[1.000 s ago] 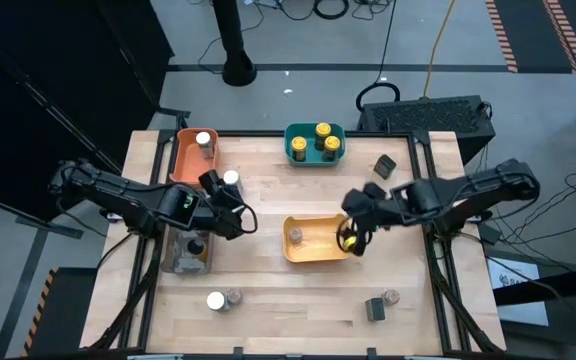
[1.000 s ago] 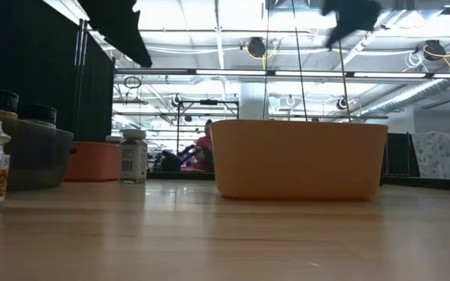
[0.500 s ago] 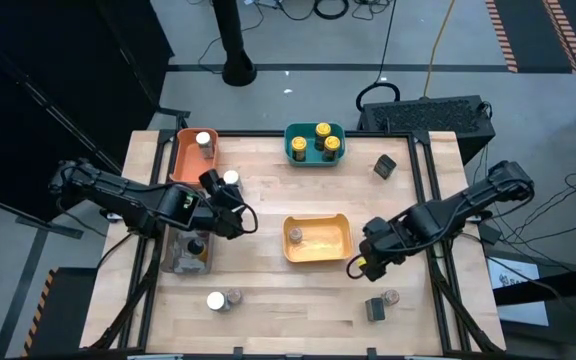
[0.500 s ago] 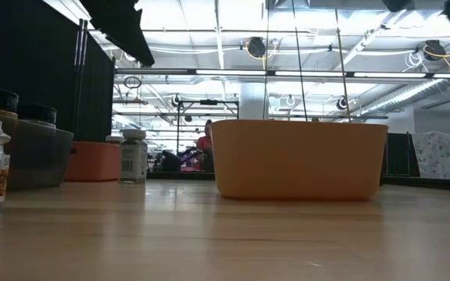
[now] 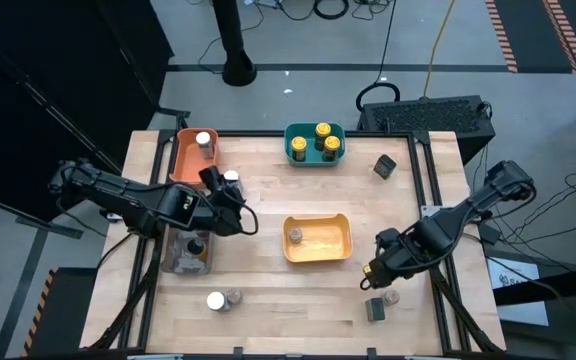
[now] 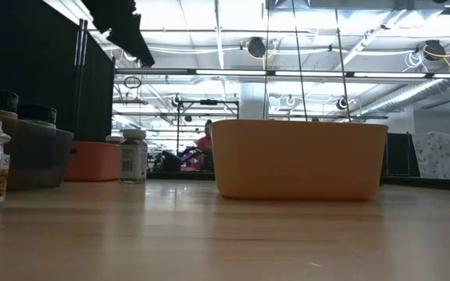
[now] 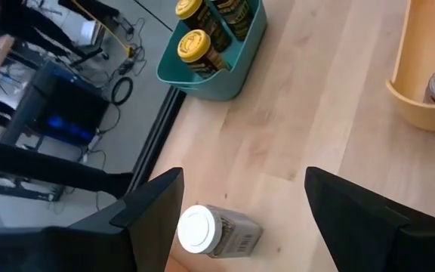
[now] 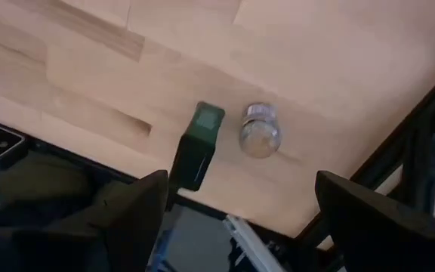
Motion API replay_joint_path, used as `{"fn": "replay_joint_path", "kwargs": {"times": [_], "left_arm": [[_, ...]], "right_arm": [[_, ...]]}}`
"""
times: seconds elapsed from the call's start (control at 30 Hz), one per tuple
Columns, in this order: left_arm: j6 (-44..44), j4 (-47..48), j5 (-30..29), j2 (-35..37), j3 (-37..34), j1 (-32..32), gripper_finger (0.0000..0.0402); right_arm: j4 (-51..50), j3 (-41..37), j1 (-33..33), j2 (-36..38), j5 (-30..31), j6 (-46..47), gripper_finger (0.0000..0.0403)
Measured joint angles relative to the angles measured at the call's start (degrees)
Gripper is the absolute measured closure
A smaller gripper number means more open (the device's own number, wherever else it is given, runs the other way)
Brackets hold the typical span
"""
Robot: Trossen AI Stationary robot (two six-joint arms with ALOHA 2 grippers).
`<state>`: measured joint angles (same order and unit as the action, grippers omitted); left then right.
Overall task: Sort spices by type
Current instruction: Put the bottom black seasoning can into the black bin
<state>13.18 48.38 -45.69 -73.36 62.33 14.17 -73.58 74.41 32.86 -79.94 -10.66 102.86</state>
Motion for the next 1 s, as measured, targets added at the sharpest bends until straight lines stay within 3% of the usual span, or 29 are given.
{"fn": "replay_joint_path", "kwargs": {"times": [0.23,0.63,1.0], "left_arm": [[-3.70,0.03,-0.02,0.00,0.00,0.00,0.0118],[-12.34,-5.65,0.09,-0.02,0.00,-1.20,0.0118],[-16.63,-10.49,0.46,-0.02,0.00,-3.95,0.0118]], "right_arm": [[4.95,0.02,3.80,-0.56,-0.11,8.89,0.0083],[5.36,0.00,6.36,-6.92,-7.25,9.33,0.0083],[8.95,0.00,8.55,-6.97,-4.80,14.92,0.0083]]}}
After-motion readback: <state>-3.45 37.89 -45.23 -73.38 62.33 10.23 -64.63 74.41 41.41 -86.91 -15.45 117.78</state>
